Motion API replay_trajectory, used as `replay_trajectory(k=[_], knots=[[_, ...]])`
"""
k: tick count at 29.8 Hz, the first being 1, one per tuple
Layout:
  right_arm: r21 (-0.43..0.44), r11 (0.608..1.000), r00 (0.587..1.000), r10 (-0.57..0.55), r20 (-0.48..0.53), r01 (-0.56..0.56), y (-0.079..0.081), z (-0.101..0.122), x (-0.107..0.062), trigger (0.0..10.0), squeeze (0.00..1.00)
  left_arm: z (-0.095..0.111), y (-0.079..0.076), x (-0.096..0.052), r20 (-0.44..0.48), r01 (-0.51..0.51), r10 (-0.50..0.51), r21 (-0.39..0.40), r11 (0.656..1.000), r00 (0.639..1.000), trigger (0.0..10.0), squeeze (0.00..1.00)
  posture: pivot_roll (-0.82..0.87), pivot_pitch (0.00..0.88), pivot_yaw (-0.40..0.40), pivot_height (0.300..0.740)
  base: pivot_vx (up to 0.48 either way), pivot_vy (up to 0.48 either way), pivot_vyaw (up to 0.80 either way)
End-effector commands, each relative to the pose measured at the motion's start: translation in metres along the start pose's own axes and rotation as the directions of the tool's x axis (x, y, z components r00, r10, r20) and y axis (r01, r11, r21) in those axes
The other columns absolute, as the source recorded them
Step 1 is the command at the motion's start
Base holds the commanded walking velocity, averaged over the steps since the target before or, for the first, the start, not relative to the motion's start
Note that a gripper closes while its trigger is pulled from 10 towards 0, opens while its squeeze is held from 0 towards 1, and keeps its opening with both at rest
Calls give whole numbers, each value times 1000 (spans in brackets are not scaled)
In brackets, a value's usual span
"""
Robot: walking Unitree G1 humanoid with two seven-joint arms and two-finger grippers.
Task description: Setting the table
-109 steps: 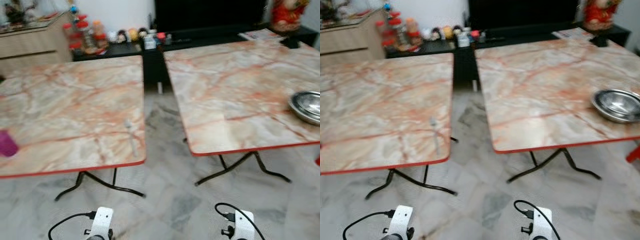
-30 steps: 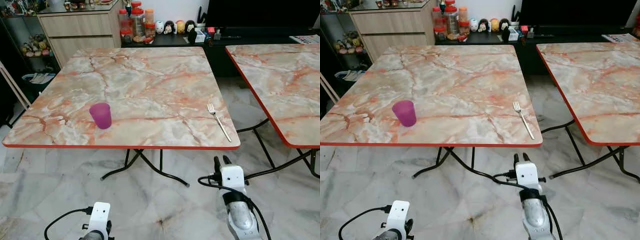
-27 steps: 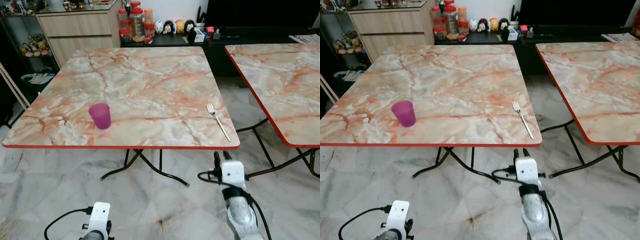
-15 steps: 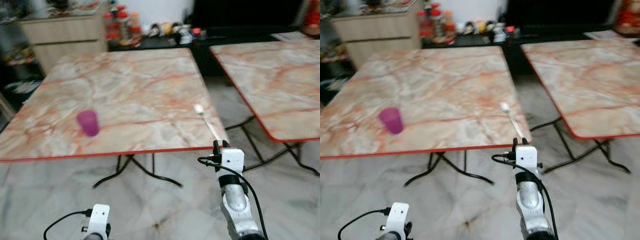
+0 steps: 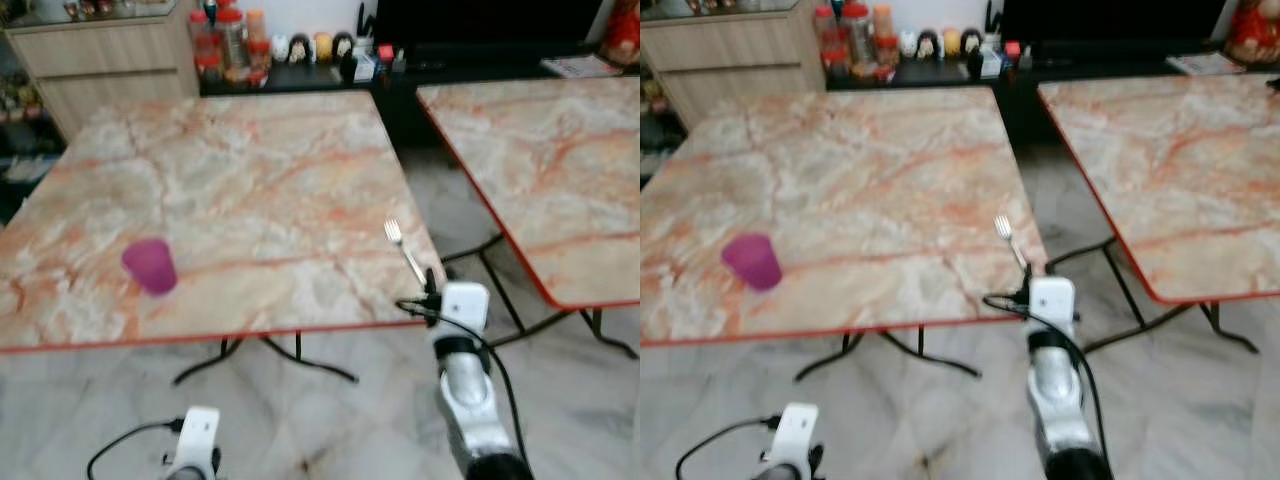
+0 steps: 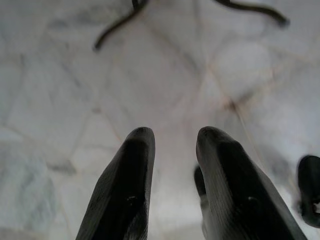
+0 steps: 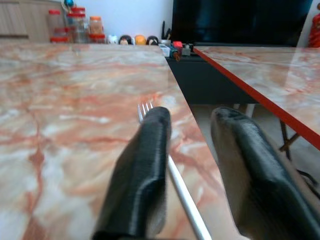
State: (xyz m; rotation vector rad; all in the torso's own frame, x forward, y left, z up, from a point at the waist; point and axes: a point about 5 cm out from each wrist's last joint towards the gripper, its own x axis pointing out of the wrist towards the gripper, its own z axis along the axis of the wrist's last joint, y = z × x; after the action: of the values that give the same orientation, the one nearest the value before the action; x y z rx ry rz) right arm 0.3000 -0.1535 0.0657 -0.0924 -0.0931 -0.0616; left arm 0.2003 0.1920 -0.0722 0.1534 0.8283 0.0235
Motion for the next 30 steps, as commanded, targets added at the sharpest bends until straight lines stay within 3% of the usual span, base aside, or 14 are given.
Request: replay_trajectory(k=[1,2,3,4,5,20,30], knots=[[-6,1000,1000,-24,0,24,-8,1,1,10000,1000,0,-6,0,-2,11,-11,1,1000,1000,10000,0,-27,0,14,740,319,0,0],[-10,1000,1000,-27,-1,27,-8,1,1,10000,1000,0,-6,0,-3,11,-11,0,1000,1000,10000,0,-27,0,13,740,315,0,0],[-13,1000,1000,-28,-3,28,-8,1,2,10000,835,0,-6,0,-4,11,-11,-1,1000,1000,10000,0,-26,0,12,740,319,0,0],[-15,1000,1000,-28,-4,28,-8,1,2,10000,180,-1,-6,0,-5,11,-11,-2,1000,1000,10000,0,-26,0,11,740,319,0,0],[-15,1000,1000,-28,-3,28,-8,2,3,10000,0,-1,-6,0,-5,10,-10,-3,1000,1000,10000,0,-26,0,11,740,315,0,0],[-4,1000,1000,-17,-13,17,-6,1,3,10000,0,-1,-6,0,-7,6,-6,-9,1000,1000,10000,0,-26,0,9,740,312,0,0],[15,1000,999,-14,-42,15,-4,-5,-6,10000,0,0,-7,0,-6,8,-8,-13,1000,1000,10000,0,-31,0,10,740,0,0,0]])
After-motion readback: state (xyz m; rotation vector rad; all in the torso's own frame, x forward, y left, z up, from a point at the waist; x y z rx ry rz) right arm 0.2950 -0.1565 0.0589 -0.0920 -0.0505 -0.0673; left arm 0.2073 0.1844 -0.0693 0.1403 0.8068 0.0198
